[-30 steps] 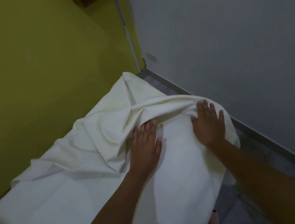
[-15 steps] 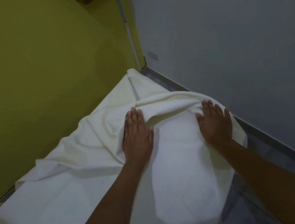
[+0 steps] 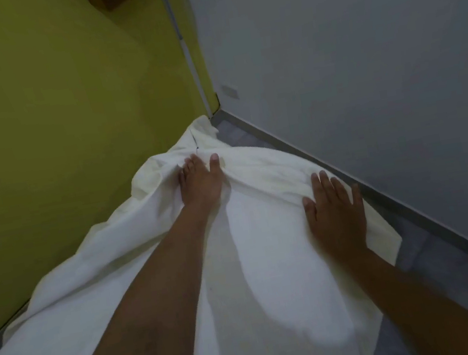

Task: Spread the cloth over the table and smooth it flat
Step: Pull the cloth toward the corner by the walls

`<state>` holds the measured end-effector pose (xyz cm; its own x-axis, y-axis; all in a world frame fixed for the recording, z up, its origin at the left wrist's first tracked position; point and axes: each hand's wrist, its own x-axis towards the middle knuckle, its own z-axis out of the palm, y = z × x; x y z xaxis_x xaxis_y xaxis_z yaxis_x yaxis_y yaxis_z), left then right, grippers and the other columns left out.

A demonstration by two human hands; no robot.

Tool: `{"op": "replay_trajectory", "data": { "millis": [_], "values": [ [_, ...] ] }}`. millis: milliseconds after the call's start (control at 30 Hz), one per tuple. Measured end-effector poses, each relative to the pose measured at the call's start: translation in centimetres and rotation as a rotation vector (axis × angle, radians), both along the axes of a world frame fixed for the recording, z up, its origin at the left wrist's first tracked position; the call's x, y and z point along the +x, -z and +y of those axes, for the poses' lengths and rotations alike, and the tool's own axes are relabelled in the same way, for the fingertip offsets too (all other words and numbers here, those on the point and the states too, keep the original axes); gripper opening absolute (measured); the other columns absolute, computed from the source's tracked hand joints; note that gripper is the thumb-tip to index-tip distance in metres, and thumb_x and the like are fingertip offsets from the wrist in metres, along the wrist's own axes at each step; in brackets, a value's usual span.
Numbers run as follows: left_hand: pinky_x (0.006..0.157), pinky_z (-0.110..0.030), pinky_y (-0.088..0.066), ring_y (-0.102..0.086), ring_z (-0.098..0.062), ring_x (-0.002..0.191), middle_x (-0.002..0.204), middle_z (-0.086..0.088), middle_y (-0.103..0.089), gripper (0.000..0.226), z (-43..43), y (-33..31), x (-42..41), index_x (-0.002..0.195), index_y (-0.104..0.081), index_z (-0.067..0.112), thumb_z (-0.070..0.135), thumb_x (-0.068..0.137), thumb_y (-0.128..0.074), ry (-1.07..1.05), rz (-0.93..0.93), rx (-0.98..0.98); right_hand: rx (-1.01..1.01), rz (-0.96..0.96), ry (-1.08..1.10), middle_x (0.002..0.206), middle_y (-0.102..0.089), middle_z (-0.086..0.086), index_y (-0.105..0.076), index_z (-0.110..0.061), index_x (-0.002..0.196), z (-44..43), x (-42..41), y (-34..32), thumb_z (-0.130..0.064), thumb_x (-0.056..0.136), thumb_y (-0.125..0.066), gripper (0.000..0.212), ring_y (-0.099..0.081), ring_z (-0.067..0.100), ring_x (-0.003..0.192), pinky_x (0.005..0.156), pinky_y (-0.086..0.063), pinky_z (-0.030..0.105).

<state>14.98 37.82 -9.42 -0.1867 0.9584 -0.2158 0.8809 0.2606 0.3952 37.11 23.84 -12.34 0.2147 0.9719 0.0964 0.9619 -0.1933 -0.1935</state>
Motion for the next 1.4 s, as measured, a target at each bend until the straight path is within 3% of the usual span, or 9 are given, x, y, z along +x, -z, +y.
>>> {"op": "replay_trajectory", "data": {
  "millis": [167, 267, 367, 500, 667, 833, 1167, 1300, 1400],
  "values": [
    [0.11, -0.042, -0.027, -0.04, -0.033, 0.133, 0.147, -0.019, -0.04, 0.07, 4.7, -0.5, 1.5, 0.151, -0.01, 0.003, 0.044, 0.099, -0.033, -0.076, 0.136, 0.036, 0.06, -0.004, -0.038, 0.138, -0.053, 0.011, -0.045, -0.008, 0.138, -0.2, 0.1, 0.0, -0.04, 0.097, -0.031, 0.054, -0.05, 0.026, 0.127, 0.11, -0.028, 0.049],
    [0.113, -0.05, -0.014, -0.033, -0.026, 0.138, 0.152, -0.013, -0.032, 0.062, 6.2, -1.3, 2.6, 0.152, -0.012, 0.011, 0.032, 0.099, -0.034, -0.016, 0.38, 0.057, 0.042, -0.002, -0.037, 0.14, -0.051, 0.01, -0.044, -0.009, 0.139, -0.2, 0.2, 0.0, -0.04, 0.097, -0.033, 0.053, -0.049, 0.026, 0.128, 0.11, -0.026, 0.047],
    [0.116, -0.053, -0.004, -0.026, -0.021, 0.142, 0.154, -0.009, -0.03, 0.046, 6.9, -1.1, 2.5, 0.142, -0.04, 0.013, 0.022, 0.097, -0.032, 0.154, 0.577, 0.13, 0.032, 0.008, -0.041, 0.138, -0.053, 0.01, -0.045, -0.009, 0.139, -0.2, 0.3, -0.1, -0.041, 0.097, -0.03, 0.054, -0.051, 0.025, 0.126, 0.109, -0.029, 0.046],
    [0.109, -0.047, -0.023, -0.058, -0.025, 0.107, 0.108, -0.009, -0.067, 0.045, 6.6, -0.6, 1.6, 0.099, -0.07, 0.013, 0.033, 0.1, -0.03, 0.135, 0.582, 0.282, 0.028, 0.017, -0.039, 0.139, -0.052, 0.008, -0.043, -0.011, 0.14, 0.0, 0.3, -0.2, -0.041, 0.097, -0.03, 0.055, -0.05, 0.023, 0.127, 0.109, -0.029, 0.044],
    [0.085, -0.039, -0.039, -0.06, -0.032, 0.099, 0.1, -0.013, -0.068, 0.029, 6.2, -1.4, 0.8, 0.102, -0.066, 0.008, 0.028, 0.094, -0.045, 0.052, 0.506, 0.267, 0.026, 0.025, -0.024, 0.14, -0.051, 0.008, -0.042, -0.011, 0.141, 0.4, 0.1, -0.2, -0.038, 0.098, -0.038, 0.051, -0.048, 0.023, 0.128, 0.11, -0.028, 0.045],
    [0.098, -0.04, -0.038, -0.049, -0.03, 0.125, 0.133, -0.011, -0.053, 0.044, 7.4, -2.3, 0.7, 0.141, -0.04, 0.02, 0.022, 0.097, -0.041, 0.12, 0.57, 0.001, 0.029, 0.039, -0.034, 0.14, -0.051, 0.009, -0.042, -0.01, 0.14, 0.6, 0.0, -0.3, -0.036, 0.097, -0.043, 0.05, -0.049, 0.024, 0.127, 0.109, -0.03, 0.047],
    [0.087, -0.036, -0.047, -0.058, -0.028, 0.113, 0.12, -0.009, -0.06, 0.026, 11.3, -5.8, 2.8, 0.119, -0.059, 0.013, 0.015, 0.093, -0.057, 0.344, 0.813, -0.06, 0.055, 0.055, -0.038, 0.132, -0.058, 0.009, -0.048, -0.008, 0.136, 0.4, 0.1, -0.4, -0.034, 0.092, -0.055, 0.052, -0.056, 0.026, 0.119, 0.104, -0.037, 0.047],
    [0.085, -0.04, -0.045, -0.059, -0.035, 0.107, 0.117, -0.019, -0.061, 0.026, 11.9, -6.8, 5.1, 0.121, -0.053, 0.01, 0.011, 0.096, -0.045, 0.361, 0.505, 0.214, 0.025, -0.007, -0.048, 0.137, -0.054, 0.01, -0.045, -0.009, 0.138, 0.0, 0.3, -0.5, -0.038, 0.09, -0.056, 0.057, -0.049, 0.029, 0.128, 0.111, -0.023, 0.053],
    [0.113, -0.048, -0.02, -0.028, -0.026, 0.142, 0.155, -0.012, -0.026, 0.053, 10.7, -5.0, 7.3, 0.147, -0.029, 0.018, 0.008, 0.096, -0.037, 0.505, 0.282, 0.175, -0.006, -0.036, -0.041, 0.147, -0.041, 0.011, -0.034, -0.008, 0.144, -1.1, 0.7, -0.7, -0.039, 0.093, -0.051, 0.062, -0.033, 0.03, 0.138, 0.115, -0.005, 0.056]
  ]
}}
